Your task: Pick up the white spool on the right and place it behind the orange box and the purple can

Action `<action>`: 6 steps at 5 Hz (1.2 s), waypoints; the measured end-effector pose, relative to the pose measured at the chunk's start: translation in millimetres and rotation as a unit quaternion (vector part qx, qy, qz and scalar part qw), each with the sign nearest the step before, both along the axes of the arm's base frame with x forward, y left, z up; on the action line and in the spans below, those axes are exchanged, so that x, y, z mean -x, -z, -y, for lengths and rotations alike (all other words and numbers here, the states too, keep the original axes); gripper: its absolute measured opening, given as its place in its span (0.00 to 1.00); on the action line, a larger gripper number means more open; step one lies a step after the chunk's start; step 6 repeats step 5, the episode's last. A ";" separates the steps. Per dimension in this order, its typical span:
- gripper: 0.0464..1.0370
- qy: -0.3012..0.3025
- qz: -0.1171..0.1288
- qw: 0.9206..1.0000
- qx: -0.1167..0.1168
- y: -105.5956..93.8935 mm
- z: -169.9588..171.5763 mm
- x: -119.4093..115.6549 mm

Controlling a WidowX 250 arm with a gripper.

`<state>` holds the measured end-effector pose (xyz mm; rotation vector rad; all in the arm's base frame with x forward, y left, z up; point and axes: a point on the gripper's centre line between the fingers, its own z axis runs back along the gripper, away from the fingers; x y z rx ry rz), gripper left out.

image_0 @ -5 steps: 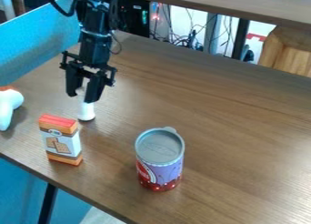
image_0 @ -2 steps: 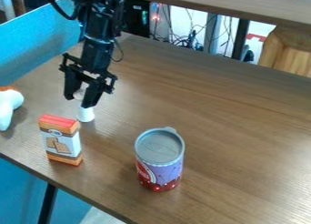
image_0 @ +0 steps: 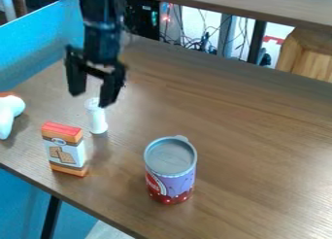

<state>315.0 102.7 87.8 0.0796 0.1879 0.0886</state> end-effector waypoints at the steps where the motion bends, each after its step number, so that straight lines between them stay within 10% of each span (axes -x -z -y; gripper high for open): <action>1: 0.97 0.009 0.028 1.000 0.001 -18.3 4.1 3.2; 4: 0.96 0.196 0.027 0.979 0.050 -29.5 120.2 16.8; 6: 0.96 0.213 0.034 0.975 0.050 -31.7 133.5 27.8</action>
